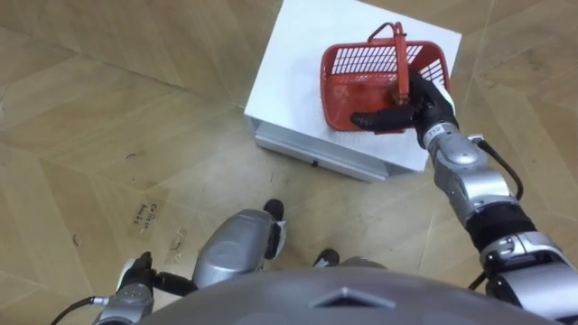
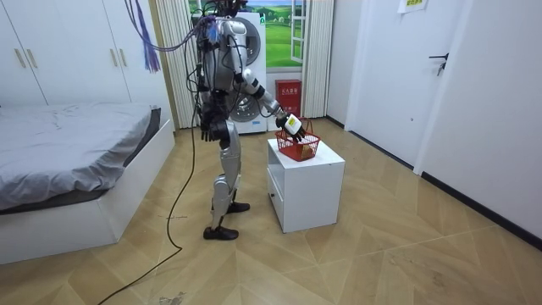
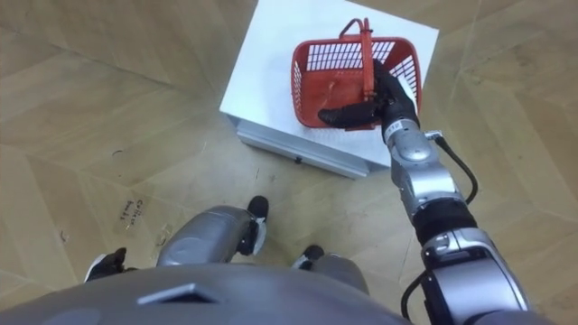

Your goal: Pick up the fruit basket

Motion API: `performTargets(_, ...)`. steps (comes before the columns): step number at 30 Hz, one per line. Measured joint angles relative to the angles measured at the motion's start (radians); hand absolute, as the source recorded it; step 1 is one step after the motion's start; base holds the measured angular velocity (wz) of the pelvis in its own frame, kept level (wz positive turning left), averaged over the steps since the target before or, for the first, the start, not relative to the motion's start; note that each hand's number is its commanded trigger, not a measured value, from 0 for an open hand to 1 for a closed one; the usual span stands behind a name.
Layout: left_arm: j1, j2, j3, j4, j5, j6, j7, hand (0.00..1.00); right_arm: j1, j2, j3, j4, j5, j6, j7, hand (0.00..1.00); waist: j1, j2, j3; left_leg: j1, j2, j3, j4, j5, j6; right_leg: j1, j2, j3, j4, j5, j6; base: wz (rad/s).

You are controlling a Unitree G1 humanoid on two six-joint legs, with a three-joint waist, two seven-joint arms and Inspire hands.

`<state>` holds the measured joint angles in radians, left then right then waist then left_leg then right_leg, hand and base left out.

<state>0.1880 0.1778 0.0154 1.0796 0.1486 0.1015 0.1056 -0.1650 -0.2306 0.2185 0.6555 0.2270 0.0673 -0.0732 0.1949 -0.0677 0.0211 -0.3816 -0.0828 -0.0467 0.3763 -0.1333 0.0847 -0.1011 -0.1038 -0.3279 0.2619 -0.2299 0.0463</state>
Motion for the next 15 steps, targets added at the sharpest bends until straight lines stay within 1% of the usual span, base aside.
performTargets(5, 0.001, 0.000, -0.006, -0.001, -0.001, 0.000, 0.003, 0.00, 0.001, 0.000, 0.000, -0.001, 0.009, 0.000, 0.000, 0.00, -0.006, 0.000, -0.0001, 0.002, 0.000, -0.009, 0.004, 0.000, 0.000, 0.001, 0.000, -0.001, 0.009, -0.001, 0.001, 0.02)
performTargets(8, 0.006, -0.001, -0.029, -0.003, -0.001, 0.001, 0.013, 0.00, 0.000, 0.000, -0.006, -0.004, 0.009, -0.001, -0.001, 0.00, -0.019, 0.002, -0.0009, 0.013, -0.001, -0.011, 0.003, 0.000, 0.000, 0.007, 0.000, 0.000, 0.010, -0.001, 0.001, 0.01)
performTargets(13, 0.010, -0.001, -0.031, -0.004, 0.000, 0.000, 0.016, 0.00, 0.001, 0.000, -0.007, -0.024, 0.011, -0.001, -0.011, 0.00, -0.040, 0.003, -0.0025, 0.040, -0.001, -0.010, -0.006, 0.001, -0.001, 0.035, 0.000, 0.001, 0.010, -0.001, 0.002, 0.00)
performTargets(15, 0.011, -0.001, -0.031, -0.003, -0.002, -0.001, 0.021, 0.00, 0.003, -0.001, -0.007, -0.052, 0.006, -0.003, -0.013, 0.00, -0.057, 0.004, -0.0029, 0.055, 0.000, -0.009, -0.010, 0.001, -0.002, 0.045, 0.000, 0.001, 0.009, -0.001, 0.002, 0.00)
